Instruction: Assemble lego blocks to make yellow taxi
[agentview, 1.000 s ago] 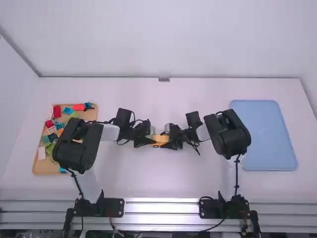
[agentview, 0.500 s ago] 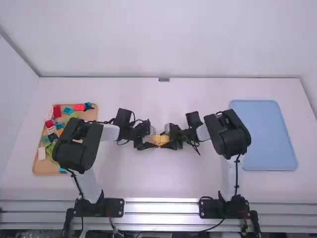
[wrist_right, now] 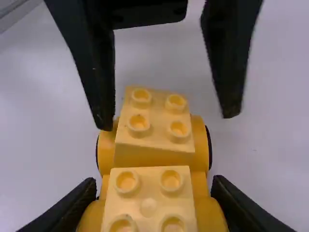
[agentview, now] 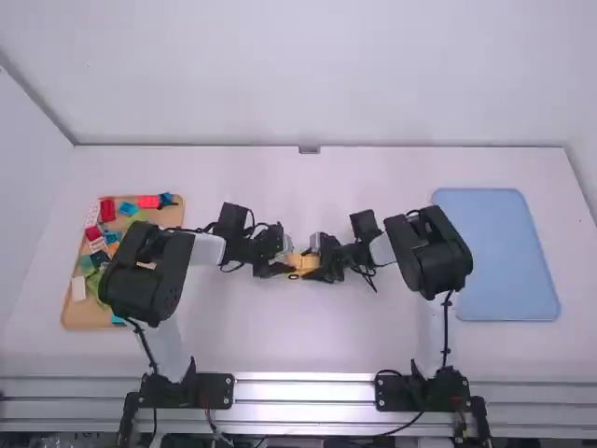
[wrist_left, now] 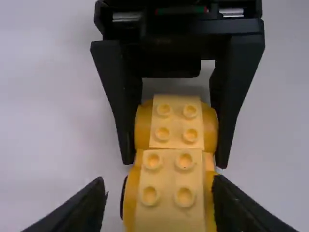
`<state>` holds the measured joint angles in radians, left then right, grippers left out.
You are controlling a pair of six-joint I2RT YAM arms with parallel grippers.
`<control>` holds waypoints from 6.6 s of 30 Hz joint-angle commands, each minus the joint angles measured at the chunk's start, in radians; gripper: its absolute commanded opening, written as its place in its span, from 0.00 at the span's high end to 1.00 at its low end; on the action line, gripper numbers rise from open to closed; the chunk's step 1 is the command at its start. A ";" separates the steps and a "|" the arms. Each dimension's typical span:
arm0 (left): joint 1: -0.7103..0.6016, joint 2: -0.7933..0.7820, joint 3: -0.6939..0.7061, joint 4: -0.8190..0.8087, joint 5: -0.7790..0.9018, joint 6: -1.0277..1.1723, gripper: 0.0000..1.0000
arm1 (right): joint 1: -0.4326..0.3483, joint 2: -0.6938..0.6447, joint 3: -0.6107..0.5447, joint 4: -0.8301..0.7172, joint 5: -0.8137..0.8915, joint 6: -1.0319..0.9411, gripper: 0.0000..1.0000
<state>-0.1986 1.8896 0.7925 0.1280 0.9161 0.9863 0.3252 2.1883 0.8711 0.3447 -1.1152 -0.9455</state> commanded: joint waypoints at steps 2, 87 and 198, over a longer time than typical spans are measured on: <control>-0.012 0.010 0.035 -0.046 0.033 -0.009 0.53 | 0.003 0.012 -0.001 -0.013 0.039 0.013 0.46; -0.058 0.055 0.058 -0.239 -0.369 -0.152 0.98 | 0.003 0.012 -0.001 -0.012 0.040 0.013 0.44; 0.806 0.048 0.579 -0.828 -1.020 -1.112 0.19 | -0.042 -0.369 0.163 -0.431 0.720 0.005 0.02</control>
<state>0.6189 1.9282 1.3880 -0.6956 -0.0223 -0.0990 0.2733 1.8446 1.0134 -0.0822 -0.3794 -0.9459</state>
